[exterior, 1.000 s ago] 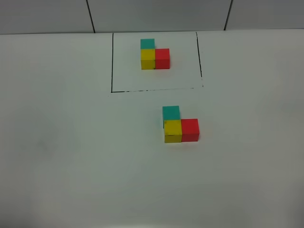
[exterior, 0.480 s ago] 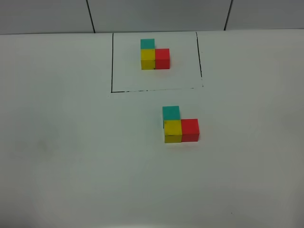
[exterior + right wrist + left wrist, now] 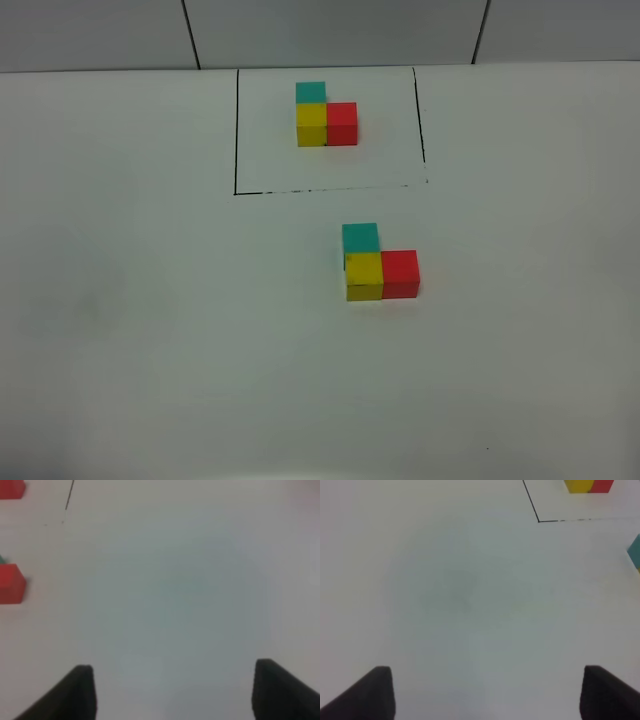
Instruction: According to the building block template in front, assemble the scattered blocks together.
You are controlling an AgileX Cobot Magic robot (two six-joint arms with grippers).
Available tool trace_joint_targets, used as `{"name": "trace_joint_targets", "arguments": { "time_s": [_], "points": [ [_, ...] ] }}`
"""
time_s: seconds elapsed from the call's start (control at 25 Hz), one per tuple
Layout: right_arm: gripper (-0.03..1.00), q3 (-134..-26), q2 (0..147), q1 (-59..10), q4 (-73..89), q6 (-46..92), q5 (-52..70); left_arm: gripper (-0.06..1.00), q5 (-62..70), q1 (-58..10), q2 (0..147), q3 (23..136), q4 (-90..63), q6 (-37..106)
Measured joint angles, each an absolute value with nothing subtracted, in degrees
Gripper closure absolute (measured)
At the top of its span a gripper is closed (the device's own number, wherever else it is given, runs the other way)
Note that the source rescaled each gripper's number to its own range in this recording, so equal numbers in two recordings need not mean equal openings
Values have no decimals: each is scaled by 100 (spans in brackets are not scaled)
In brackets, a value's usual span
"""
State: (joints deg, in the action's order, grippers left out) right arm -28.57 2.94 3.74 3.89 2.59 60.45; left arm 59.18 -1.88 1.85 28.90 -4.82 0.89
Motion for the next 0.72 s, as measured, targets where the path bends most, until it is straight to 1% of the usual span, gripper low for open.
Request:
{"name": "trace_joint_targets", "arguments": {
  "time_s": [0.16,0.32,0.44,0.72],
  "points": [
    [74,-2857,294,374,389,259,6045,-2,5918,-188,185,2890,-482,83],
    [80,-2857,294,374,389,259,6045,-2,5918,-188,185,2890,-482,79],
    [82,-2857,294,367,415,266,6045,-2,5918,-188,185,2890,-482,79],
    [82,-2857,294,207,455,266,6047,-2,5918,-188,185,2890,-482,79]
  ]
}}
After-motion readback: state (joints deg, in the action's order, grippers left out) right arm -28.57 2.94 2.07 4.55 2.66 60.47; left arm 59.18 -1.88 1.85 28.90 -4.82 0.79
